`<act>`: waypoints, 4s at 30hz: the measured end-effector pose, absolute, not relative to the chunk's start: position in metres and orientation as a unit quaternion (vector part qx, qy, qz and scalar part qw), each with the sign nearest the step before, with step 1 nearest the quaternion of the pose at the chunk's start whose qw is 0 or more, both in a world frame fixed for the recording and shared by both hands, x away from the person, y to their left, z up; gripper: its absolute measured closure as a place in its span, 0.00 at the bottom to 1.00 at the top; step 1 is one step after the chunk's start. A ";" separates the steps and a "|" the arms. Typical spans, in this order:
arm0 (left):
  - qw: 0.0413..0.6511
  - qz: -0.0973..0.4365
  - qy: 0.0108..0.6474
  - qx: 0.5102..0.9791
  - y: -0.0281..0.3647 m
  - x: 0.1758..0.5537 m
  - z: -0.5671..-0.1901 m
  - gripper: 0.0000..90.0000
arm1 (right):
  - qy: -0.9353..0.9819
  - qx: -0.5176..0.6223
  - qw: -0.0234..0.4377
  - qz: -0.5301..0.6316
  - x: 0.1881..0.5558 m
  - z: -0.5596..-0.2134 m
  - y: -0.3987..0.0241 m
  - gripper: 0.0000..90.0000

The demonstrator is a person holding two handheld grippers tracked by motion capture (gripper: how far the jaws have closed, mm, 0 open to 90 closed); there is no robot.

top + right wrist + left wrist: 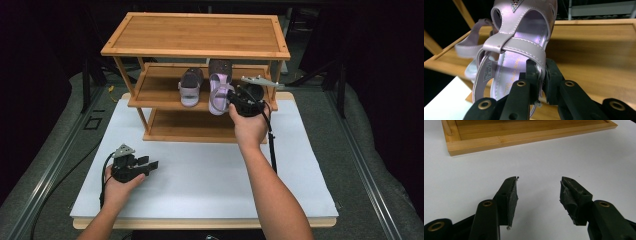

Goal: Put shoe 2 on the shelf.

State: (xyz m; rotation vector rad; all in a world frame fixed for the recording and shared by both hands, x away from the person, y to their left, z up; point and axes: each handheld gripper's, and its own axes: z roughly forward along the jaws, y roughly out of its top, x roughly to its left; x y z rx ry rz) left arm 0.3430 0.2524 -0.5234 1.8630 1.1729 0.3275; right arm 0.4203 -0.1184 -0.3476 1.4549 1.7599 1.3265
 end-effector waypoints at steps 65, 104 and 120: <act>0.443 0.136 0.472 0.750 0.252 0.343 -0.523 0.53 | 0.633 0.555 0.258 0.475 0.451 -0.336 -0.098 0.64; 0.483 0.206 0.465 0.713 0.154 0.467 -0.373 1.00 | 0.651 0.542 0.230 0.479 0.463 -0.369 -0.130 0.93; 0.475 0.202 0.463 0.721 0.138 0.481 -0.374 1.00 | 0.653 0.547 0.204 0.482 0.478 -0.384 -0.114 1.00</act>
